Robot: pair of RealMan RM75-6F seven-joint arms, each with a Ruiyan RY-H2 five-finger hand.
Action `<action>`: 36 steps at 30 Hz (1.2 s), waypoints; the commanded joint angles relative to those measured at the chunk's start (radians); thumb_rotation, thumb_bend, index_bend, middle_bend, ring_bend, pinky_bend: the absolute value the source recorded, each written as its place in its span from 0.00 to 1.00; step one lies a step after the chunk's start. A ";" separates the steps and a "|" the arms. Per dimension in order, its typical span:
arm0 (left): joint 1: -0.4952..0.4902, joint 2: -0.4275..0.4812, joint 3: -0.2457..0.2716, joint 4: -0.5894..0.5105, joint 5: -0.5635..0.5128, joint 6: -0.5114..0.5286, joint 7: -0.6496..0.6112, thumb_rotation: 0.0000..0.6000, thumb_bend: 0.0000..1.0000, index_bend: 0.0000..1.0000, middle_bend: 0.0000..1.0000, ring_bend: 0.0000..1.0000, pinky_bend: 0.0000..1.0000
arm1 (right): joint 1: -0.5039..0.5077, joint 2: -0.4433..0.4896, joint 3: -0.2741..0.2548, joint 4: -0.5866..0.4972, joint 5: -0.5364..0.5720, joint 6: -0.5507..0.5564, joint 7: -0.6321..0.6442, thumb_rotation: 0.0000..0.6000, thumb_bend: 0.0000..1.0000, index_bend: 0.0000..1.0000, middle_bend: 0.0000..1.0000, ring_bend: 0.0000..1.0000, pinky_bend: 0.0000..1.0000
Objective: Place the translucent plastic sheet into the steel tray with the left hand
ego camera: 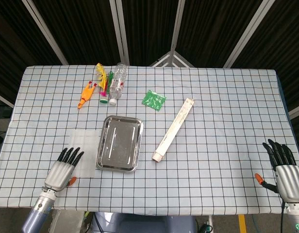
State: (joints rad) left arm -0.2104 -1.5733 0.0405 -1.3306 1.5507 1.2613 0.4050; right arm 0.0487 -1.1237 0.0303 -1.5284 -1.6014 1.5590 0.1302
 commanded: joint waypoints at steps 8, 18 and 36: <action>-0.003 0.000 -0.003 0.000 -0.004 0.011 -0.010 1.00 0.31 0.00 0.00 0.00 0.00 | 0.000 0.000 0.000 0.001 0.000 0.000 0.000 1.00 0.29 0.00 0.00 0.00 0.04; -0.010 0.001 -0.009 -0.003 -0.011 0.016 -0.019 1.00 0.36 0.00 0.00 0.00 0.00 | -0.001 0.000 0.000 0.000 0.002 -0.002 -0.004 1.00 0.29 0.00 0.00 0.00 0.04; -0.065 -0.042 -0.058 0.074 -0.040 -0.016 -0.001 1.00 0.45 0.00 0.00 0.00 0.00 | -0.001 0.001 0.002 -0.002 0.007 -0.004 -0.001 1.00 0.29 0.00 0.00 0.00 0.04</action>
State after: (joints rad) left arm -0.2704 -1.6106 -0.0134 -1.2628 1.5143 1.2497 0.4008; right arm 0.0474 -1.1230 0.0320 -1.5308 -1.5941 1.5545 0.1289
